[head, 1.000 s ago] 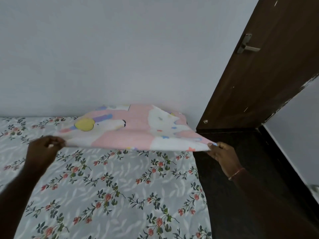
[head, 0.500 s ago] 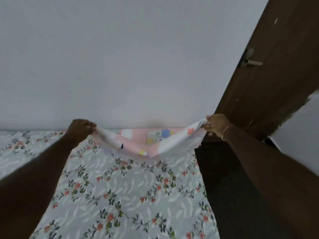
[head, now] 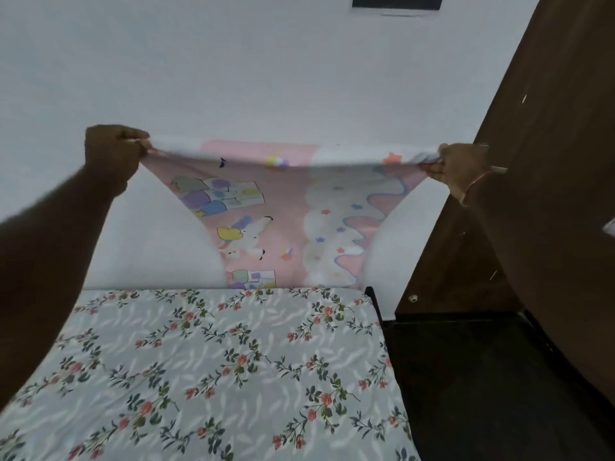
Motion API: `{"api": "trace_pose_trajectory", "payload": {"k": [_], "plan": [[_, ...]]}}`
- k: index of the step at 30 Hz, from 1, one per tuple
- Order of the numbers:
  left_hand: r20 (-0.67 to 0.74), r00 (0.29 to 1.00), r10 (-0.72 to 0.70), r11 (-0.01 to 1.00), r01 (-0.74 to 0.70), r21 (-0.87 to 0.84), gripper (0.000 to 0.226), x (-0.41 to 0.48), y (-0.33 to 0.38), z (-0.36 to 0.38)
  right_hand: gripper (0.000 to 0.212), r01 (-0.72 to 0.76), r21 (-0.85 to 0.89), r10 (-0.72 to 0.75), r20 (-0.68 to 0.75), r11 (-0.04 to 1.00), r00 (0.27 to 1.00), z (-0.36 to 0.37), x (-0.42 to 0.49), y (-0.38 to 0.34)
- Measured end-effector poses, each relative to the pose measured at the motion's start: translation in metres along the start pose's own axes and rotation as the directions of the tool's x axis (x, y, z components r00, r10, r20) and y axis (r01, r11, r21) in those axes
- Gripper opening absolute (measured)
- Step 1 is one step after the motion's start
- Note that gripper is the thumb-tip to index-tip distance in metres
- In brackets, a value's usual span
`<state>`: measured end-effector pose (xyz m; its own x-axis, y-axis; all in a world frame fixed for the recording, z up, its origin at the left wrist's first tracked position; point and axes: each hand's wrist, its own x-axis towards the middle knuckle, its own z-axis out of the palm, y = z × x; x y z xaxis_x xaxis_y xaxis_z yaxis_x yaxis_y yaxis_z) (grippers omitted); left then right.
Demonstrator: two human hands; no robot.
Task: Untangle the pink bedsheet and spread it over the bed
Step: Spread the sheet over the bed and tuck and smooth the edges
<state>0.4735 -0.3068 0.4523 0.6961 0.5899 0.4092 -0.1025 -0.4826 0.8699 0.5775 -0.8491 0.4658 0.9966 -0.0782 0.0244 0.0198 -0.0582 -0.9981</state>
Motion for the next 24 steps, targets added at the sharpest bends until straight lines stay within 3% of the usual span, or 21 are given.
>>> {"api": "trace_pose_trajectory", "payload": {"k": [3, 11, 15, 18, 20, 24], "plan": [[0.090, 0.996, -0.011, 0.998, 0.007, 0.056, 0.023, -0.036, -0.017, -0.007, 0.022, -0.087, 0.107, 0.090, -0.017, 0.990, 0.996, -0.004, -0.028, 0.031], [0.307, 0.933, -0.186, 0.980, 0.152, 0.131, 0.021, -0.165, -0.059, -0.064, 0.015, -0.178, 0.111, 0.183, -0.033, 0.978, 0.983, -0.050, -0.142, 0.110], [0.416, 0.834, -0.363, 0.918, 0.242, 0.315, 0.013, -0.267, -0.107, -0.105, 0.016, -0.372, 0.085, 0.372, 0.018, 0.924, 0.928, -0.085, -0.233, 0.198], [0.480, 0.722, -0.498, 0.842, 0.269, 0.469, 0.019, -0.338, -0.149, -0.113, 0.021, -0.528, 0.005, 0.528, 0.004, 0.849, 0.849, -0.090, -0.296, 0.269], [0.492, 0.687, -0.534, 0.810, 0.249, 0.531, 0.026, -0.368, -0.177, -0.112, 0.023, -0.590, -0.035, 0.590, -0.013, 0.806, 0.807, -0.084, -0.321, 0.303], [0.470, 0.743, -0.477, 0.834, 0.214, 0.508, 0.031, -0.388, -0.192, -0.105, 0.026, -0.572, -0.008, 0.572, -0.005, 0.820, 0.820, -0.066, -0.337, 0.318]]}}
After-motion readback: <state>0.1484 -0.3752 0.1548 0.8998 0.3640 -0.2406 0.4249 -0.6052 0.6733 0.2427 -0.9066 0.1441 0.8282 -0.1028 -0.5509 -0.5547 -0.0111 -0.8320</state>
